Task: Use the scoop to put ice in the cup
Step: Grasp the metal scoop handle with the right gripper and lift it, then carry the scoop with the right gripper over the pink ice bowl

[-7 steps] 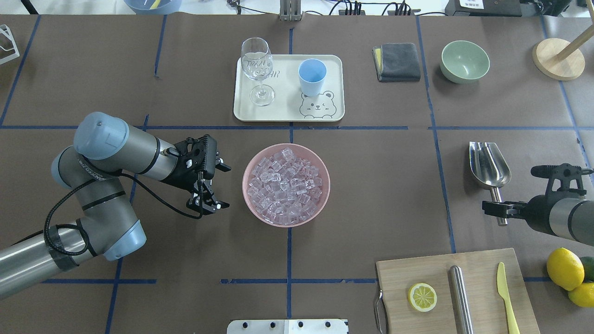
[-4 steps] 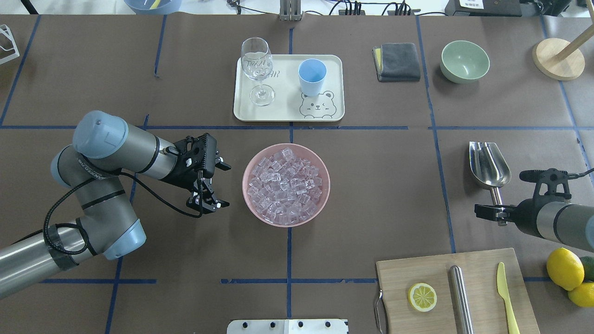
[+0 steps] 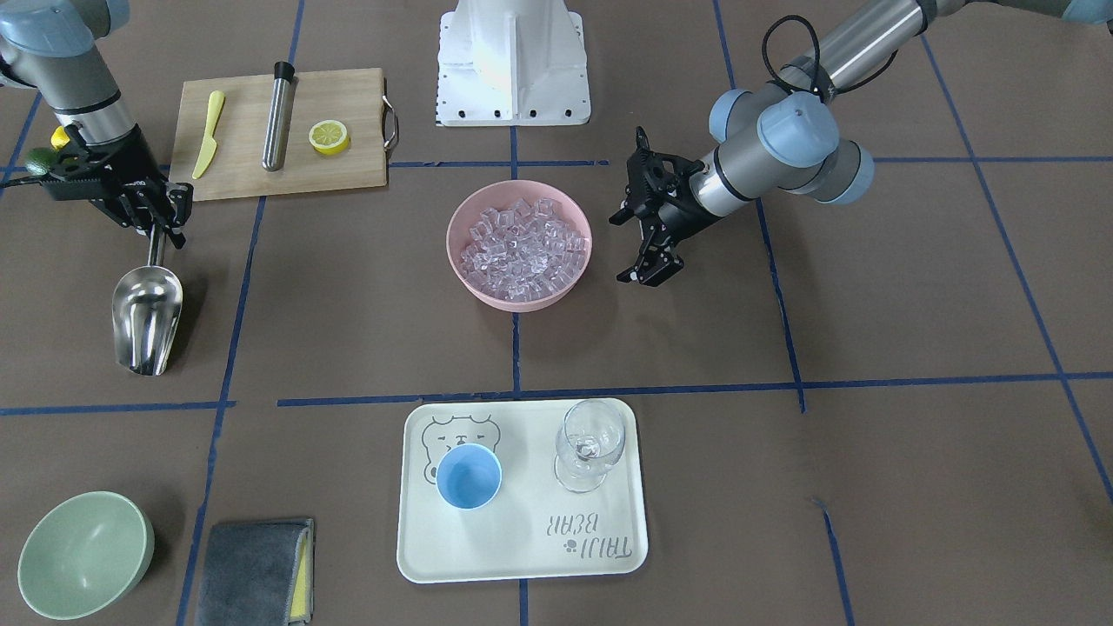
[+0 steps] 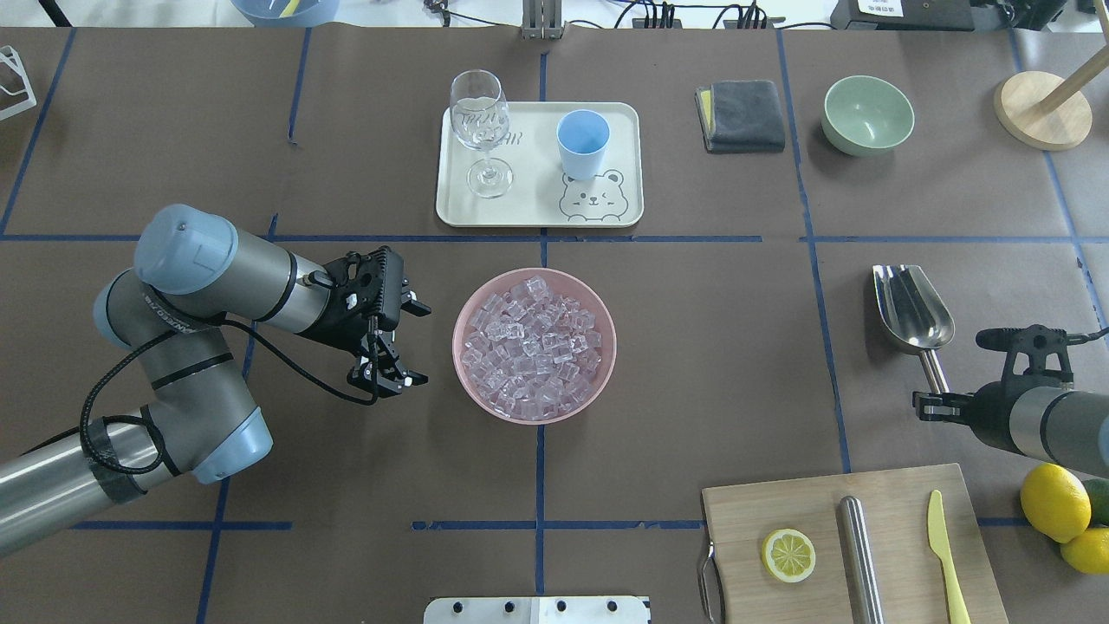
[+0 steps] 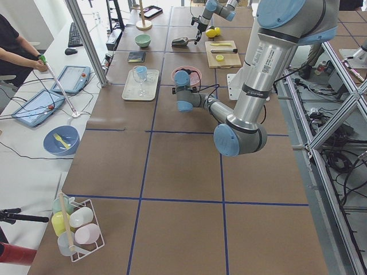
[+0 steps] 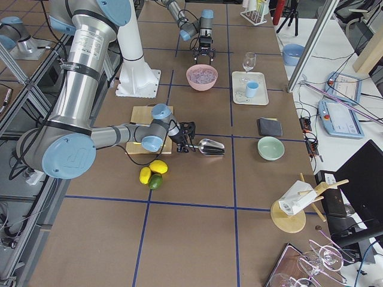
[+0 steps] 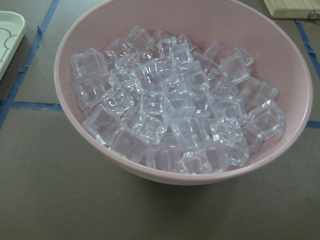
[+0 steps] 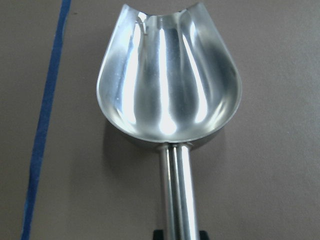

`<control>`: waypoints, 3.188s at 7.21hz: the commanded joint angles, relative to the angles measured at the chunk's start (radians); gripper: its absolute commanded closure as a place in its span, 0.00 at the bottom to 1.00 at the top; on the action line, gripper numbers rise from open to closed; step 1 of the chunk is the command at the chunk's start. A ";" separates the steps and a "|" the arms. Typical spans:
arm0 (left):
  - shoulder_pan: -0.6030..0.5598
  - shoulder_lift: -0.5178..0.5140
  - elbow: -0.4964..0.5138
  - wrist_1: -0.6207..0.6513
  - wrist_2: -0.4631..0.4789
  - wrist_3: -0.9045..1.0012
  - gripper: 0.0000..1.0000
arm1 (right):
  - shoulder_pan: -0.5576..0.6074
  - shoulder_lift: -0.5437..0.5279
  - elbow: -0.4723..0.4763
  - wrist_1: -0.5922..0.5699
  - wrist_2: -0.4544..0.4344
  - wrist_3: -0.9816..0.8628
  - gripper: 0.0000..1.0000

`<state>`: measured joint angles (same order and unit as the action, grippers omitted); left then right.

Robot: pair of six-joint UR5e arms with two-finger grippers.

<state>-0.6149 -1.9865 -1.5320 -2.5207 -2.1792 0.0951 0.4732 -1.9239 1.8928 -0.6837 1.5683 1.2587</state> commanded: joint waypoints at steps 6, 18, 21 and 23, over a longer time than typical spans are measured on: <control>-0.029 0.000 -0.017 -0.003 -0.001 -0.002 0.00 | 0.157 0.082 0.218 -0.052 0.285 -0.457 1.00; -0.060 0.009 -0.016 -0.003 -0.001 0.003 0.00 | 0.094 1.052 0.298 -1.613 0.300 -1.057 1.00; -0.057 0.012 -0.011 -0.004 -0.001 0.003 0.00 | 0.085 1.241 0.122 -1.856 0.318 -1.136 1.00; -0.054 0.012 -0.005 -0.004 -0.001 0.005 0.00 | 0.073 1.270 0.075 -1.919 0.318 -1.182 1.00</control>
<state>-0.6705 -1.9746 -1.5407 -2.5240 -2.1798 0.0992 0.5538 -0.6774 2.0029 -2.5619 1.8858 0.1016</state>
